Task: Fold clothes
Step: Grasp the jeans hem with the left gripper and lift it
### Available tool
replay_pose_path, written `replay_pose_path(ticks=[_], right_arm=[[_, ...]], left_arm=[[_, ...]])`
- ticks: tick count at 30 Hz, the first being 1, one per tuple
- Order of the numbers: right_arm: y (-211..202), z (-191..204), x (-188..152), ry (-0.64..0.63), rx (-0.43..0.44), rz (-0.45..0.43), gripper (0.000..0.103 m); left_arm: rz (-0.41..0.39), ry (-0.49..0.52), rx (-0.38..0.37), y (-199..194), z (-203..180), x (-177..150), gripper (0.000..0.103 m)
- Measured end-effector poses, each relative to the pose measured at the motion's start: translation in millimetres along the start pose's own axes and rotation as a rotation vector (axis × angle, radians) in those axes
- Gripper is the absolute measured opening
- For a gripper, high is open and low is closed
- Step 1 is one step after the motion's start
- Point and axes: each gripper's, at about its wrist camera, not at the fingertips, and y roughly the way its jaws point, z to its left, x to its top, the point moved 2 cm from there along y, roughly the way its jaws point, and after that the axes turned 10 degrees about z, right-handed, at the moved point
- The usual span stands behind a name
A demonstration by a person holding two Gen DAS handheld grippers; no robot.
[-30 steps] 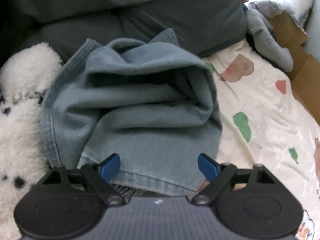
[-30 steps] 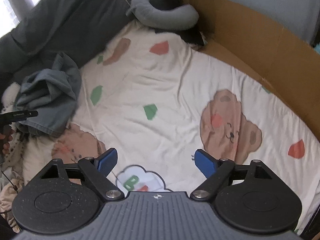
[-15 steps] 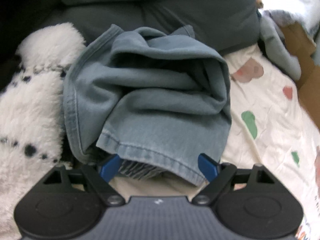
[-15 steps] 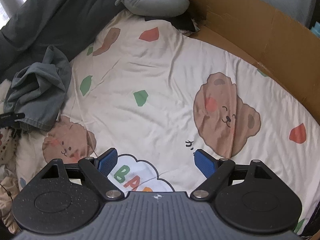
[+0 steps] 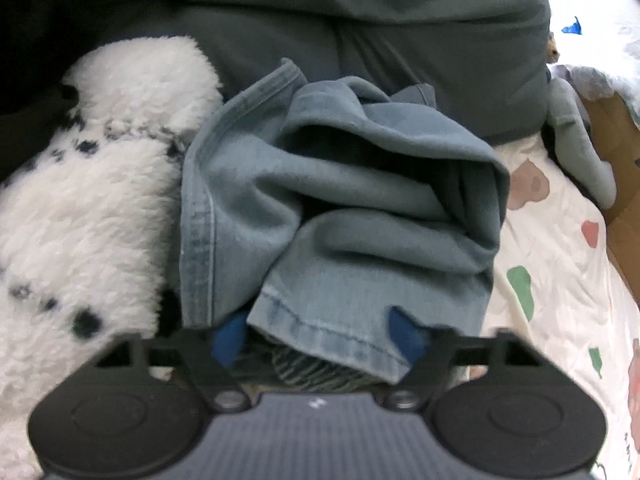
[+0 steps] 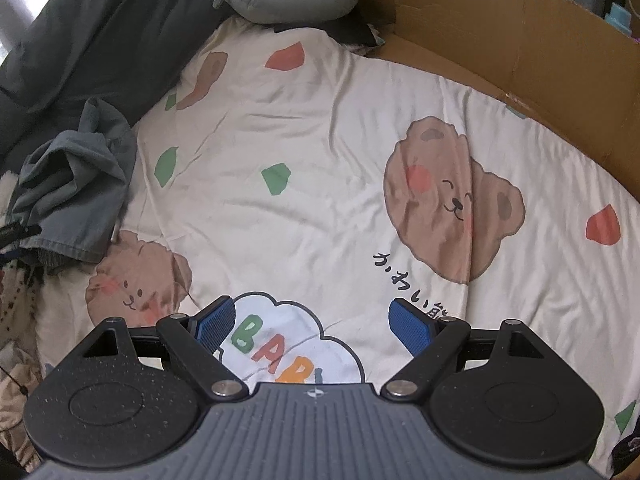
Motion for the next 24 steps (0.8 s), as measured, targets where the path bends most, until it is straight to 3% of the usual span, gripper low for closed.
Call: replay_pose_path(ticks=[1,4,5,6,11,24], right_arm=[[0,0,-1,-0.003,-0.001,-0.004,0.088],[2,-1,-3,0.015,0.008,-0.009,0.088],[3,-2,-4,0.023,0.012,-0.012,0.088],[3,-2,-5,0.027,0.016,-0.015,0.088],[8,0,-9,0.030,0.032,-0.022,0.088],[10,20,-6,-0.011,0.083,-0.060,0.088]], left_arm=[[-0.002,-0.007,0.003,2,0,1,0.056],[-0.037,-0.016,0.009,-4,-3,2,0.032],[-0.050,-0.011,0.020,-7,-4,2,0.016],[-0.062,-0.004,0.027,-11,-6,3,0.012],[-0.099,0.070,-0.039,-28,-26,12,0.011],[-0.068,0.302,-0.363,-68,-138,3,0.010]])
